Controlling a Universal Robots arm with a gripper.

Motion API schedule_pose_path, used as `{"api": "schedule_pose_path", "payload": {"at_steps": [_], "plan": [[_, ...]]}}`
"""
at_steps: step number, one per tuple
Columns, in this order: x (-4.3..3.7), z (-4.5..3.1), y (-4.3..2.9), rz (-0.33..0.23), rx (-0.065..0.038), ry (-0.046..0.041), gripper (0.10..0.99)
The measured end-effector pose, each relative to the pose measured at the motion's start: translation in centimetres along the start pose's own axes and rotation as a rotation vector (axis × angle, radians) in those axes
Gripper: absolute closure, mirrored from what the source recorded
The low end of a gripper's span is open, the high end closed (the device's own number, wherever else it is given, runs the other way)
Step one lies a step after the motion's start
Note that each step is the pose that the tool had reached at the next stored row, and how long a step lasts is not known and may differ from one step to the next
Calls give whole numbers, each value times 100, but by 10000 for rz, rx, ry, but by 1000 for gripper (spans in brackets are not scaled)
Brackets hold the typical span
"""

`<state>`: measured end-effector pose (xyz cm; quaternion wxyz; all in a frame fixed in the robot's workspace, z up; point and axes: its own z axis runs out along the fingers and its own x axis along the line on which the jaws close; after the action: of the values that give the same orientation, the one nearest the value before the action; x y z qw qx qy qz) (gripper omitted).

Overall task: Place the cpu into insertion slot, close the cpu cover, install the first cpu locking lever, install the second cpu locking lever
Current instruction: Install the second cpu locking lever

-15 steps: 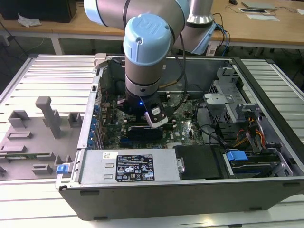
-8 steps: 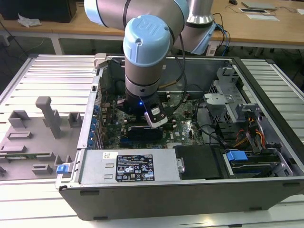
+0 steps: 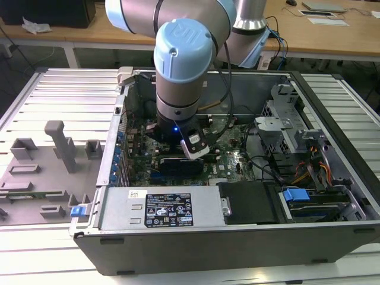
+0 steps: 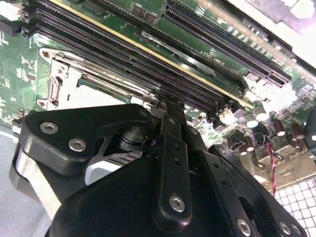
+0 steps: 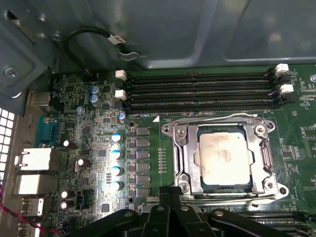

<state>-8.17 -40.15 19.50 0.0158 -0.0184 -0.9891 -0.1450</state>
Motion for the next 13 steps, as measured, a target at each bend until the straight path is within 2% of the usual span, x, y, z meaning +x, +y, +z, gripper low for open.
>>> {"api": "schedule_pose_path", "payload": {"at_steps": [5,10,13], "plan": [[2,-42,12,1,19,0,980],[2,-39,10,-2,21,-8,980],[2,-16,4,-12,14,-40,980]]}}
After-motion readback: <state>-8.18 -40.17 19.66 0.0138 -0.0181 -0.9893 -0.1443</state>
